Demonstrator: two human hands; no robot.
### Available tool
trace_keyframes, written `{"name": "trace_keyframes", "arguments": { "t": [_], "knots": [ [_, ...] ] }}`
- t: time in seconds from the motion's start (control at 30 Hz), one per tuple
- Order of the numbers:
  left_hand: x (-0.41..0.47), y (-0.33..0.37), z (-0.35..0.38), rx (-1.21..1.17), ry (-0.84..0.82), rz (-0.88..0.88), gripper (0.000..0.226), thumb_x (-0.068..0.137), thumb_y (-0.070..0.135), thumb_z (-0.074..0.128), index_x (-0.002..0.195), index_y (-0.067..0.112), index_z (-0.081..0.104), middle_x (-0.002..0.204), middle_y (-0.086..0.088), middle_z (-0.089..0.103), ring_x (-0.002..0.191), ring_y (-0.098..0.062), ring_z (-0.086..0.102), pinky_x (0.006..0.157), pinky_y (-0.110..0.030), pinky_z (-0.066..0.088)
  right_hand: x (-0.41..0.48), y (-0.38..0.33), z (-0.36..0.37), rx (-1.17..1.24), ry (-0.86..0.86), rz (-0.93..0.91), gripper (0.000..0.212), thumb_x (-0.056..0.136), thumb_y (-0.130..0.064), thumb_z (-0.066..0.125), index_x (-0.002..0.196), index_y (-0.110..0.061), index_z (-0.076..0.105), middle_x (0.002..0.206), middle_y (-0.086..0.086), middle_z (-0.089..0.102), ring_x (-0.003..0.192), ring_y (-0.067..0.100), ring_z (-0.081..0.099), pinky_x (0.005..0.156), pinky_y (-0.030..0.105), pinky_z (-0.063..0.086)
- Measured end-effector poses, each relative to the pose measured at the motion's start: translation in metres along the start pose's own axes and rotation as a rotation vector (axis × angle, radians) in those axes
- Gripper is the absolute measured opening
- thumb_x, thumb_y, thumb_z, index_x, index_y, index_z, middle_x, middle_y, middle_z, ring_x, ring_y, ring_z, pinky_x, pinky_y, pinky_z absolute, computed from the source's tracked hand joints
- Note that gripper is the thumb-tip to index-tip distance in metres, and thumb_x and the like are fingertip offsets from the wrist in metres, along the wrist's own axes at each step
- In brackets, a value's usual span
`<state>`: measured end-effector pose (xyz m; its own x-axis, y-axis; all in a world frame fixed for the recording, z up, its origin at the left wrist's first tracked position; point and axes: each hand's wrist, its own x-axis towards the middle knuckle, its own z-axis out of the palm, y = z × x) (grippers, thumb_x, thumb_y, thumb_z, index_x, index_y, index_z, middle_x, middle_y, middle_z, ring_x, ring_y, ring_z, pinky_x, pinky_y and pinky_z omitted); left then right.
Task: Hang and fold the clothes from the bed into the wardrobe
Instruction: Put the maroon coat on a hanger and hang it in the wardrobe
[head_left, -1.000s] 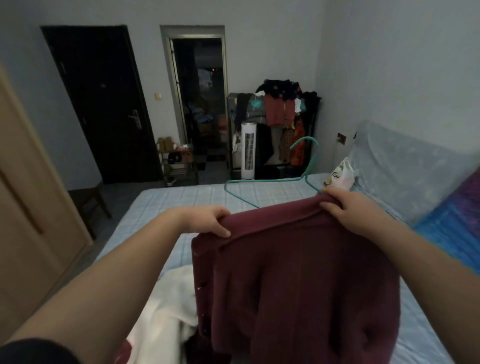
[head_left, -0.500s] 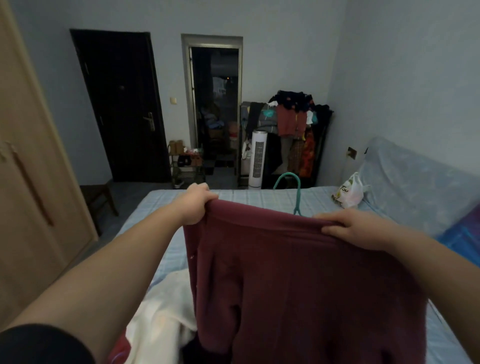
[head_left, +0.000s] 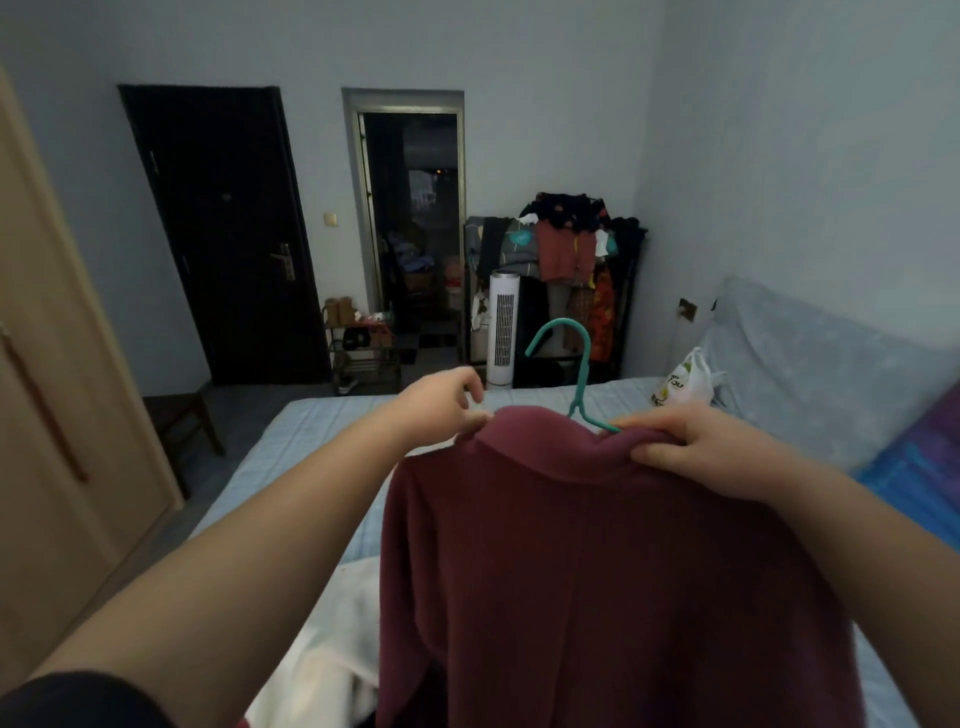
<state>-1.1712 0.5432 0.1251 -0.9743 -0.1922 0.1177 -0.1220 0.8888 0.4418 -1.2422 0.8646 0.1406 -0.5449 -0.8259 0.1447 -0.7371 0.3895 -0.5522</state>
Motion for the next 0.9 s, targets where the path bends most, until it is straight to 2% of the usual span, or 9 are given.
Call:
{"name": "trace_keyframes", "arguments": {
  "t": [0.1,0.17,0.23,0.4,0.47,0.6,0.73,0.8,0.9],
  "knots": [
    [-0.006,0.003,-0.007,-0.295,-0.288,0.000,0.033,0.099,0.054,0.047,0.112,0.029,0.064,0.109,0.004,0.071,0.096,-0.013,0.069,0.088,-0.038,0.058,0.002,0.010,0.006,-0.078,0.082,0.040,0.034,0.094,-0.022,0.065,0.123,-0.038,0.067,0.112,-0.029,0.067,0.105,-0.017,0.055,0.090,0.003,0.036],
    [-0.011,0.005,-0.005,-0.226,-0.350,0.083,0.048,0.093,0.071,0.041,0.122,0.037,0.059,0.117,0.014,0.065,0.105,-0.006,0.062,0.094,-0.030,0.049,0.005,0.014,0.011,-0.075,0.110,0.062,0.032,0.093,-0.022,0.065,0.122,-0.035,0.068,0.113,-0.026,0.067,0.105,-0.013,0.057,0.096,0.014,0.040],
    [-0.014,0.009,0.006,-0.092,-0.350,0.147,0.053,0.083,0.076,0.052,0.124,0.042,0.052,0.117,0.018,0.061,0.105,-0.001,0.058,0.089,-0.024,0.045,0.009,0.016,0.018,-0.065,0.161,0.058,0.029,0.092,-0.024,0.067,0.118,-0.036,0.070,0.109,-0.026,0.068,0.103,-0.010,0.060,0.097,0.021,0.044],
    [-0.013,0.000,0.036,-0.239,-0.012,0.286,0.026,0.092,0.032,0.068,0.118,0.028,0.064,0.108,0.013,0.069,0.099,-0.001,0.063,0.084,-0.023,0.049,0.026,0.025,0.031,-0.214,0.287,0.019,0.036,0.086,-0.037,0.072,0.119,-0.047,0.062,0.104,-0.033,0.061,0.103,-0.004,0.059,0.093,0.026,0.046],
    [-0.015,-0.010,0.030,-0.260,0.081,0.312,0.022,0.092,0.028,0.066,0.114,0.028,0.066,0.107,0.013,0.070,0.100,-0.003,0.064,0.088,-0.030,0.051,0.028,0.030,0.029,-0.182,0.319,0.019,0.055,0.083,-0.043,0.072,0.131,-0.050,0.049,0.118,-0.028,0.055,0.112,-0.003,0.053,0.101,0.027,0.043],
    [-0.019,-0.026,0.013,-0.243,0.179,0.314,0.010,0.085,0.031,0.062,0.092,0.039,0.062,0.088,0.020,0.066,0.084,0.002,0.062,0.074,-0.031,0.050,0.025,0.040,0.019,-0.011,0.387,0.120,0.076,0.081,-0.064,0.060,0.147,-0.043,0.029,0.144,-0.015,0.042,0.131,0.003,0.041,0.110,0.032,0.035],
    [-0.026,-0.025,0.000,-0.211,0.219,0.314,0.012,0.084,0.034,0.061,0.096,0.037,0.063,0.089,0.018,0.067,0.084,0.000,0.064,0.073,-0.031,0.052,0.033,0.030,0.023,-0.198,0.238,0.148,0.066,0.080,-0.076,0.045,0.136,-0.041,0.045,0.133,-0.014,0.056,0.120,0.009,0.053,0.103,0.036,0.044],
    [-0.029,-0.021,-0.003,-0.175,0.243,0.303,0.014,0.086,0.030,0.062,0.096,0.040,0.062,0.089,0.020,0.067,0.084,0.002,0.063,0.073,-0.031,0.053,0.041,0.023,0.028,-0.288,0.182,0.162,0.046,0.086,-0.068,0.048,0.120,-0.039,0.055,0.111,-0.013,0.065,0.104,0.014,0.061,0.091,0.037,0.049],
    [-0.035,-0.012,-0.004,-0.099,0.272,0.269,0.013,0.089,0.030,0.060,0.099,0.039,0.060,0.088,0.019,0.066,0.084,0.002,0.062,0.077,-0.038,0.055,0.052,0.012,0.041,-0.371,0.216,0.089,0.027,0.093,-0.056,0.050,0.109,-0.034,0.056,0.104,-0.008,0.067,0.097,0.019,0.063,0.081,0.036,0.048]
  ]
}}
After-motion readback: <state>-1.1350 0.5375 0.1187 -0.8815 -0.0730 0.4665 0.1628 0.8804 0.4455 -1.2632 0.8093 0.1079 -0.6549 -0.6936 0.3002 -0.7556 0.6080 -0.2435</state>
